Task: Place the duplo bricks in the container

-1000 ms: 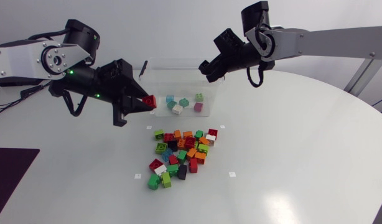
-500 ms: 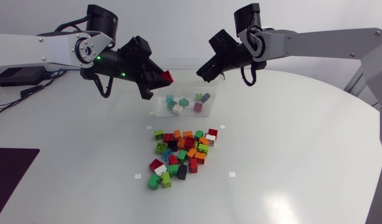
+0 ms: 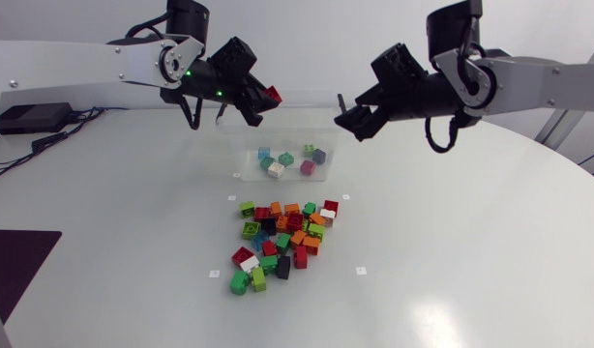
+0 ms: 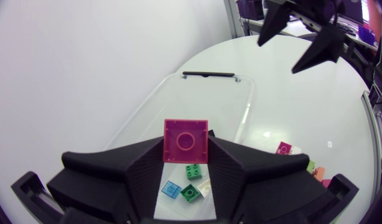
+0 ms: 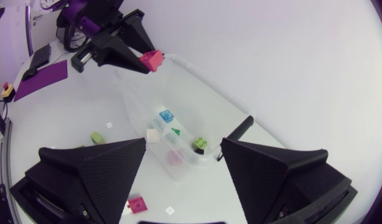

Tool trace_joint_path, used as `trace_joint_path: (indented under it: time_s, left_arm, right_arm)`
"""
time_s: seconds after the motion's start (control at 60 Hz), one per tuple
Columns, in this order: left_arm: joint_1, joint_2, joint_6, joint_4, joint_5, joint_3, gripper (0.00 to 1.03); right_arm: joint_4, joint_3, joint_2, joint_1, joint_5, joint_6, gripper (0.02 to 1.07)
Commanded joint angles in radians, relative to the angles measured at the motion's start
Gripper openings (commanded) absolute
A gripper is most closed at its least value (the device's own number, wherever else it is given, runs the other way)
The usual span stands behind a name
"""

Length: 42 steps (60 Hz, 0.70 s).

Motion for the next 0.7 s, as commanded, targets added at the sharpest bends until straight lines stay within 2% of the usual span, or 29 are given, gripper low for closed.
trace_joint_path:
  time_s: [0.0, 0.1, 0.15, 0.167, 0.183, 0.25, 0.283, 0.533, 0.683]
  left_arm:
    - [-0.004, 0.067, -0.038, 0.014, -0.026, 0.065, 0.38]
    - [-0.004, 0.102, -0.053, 0.015, -0.05, 0.111, 0.39]
    - [-0.003, 0.114, -0.066, 0.014, -0.056, 0.132, 0.52]
    - [-0.003, 0.114, -0.066, 0.014, -0.056, 0.132, 0.52]
    - [-0.001, 0.119, -0.07, 0.012, -0.06, 0.14, 0.62]
    - [-0.004, 0.122, -0.069, 0.009, -0.082, 0.148, 0.9]
    - [-0.003, 0.12, -0.07, 0.007, -0.085, 0.148, 0.96]
    - [0.022, 0.058, -0.067, -0.013, -0.086, 0.122, 0.99]
    - [0.045, -0.065, -0.059, -0.009, -0.085, 0.011, 0.99]
  right_arm:
    - [0.025, -0.108, -0.036, -0.016, -0.015, -0.022, 0.91]
    - [0.03, -0.18, -0.059, -0.02, -0.016, -0.054, 0.91]
    - [0.03, -0.208, -0.064, -0.023, -0.016, -0.066, 0.91]
    - [0.03, -0.214, -0.064, -0.025, -0.018, -0.069, 0.91]
    - [0.03, -0.223, -0.065, -0.025, -0.019, -0.074, 0.91]
    - [0.03, -0.251, -0.061, -0.026, -0.019, -0.092, 0.91]
    - [0.031, -0.262, -0.058, -0.028, -0.021, -0.098, 0.91]
    - [0.042, -0.295, 0.042, -0.053, -0.033, -0.163, 0.91]
    - [0.056, -0.303, 0.111, -0.048, -0.033, -0.189, 0.91]
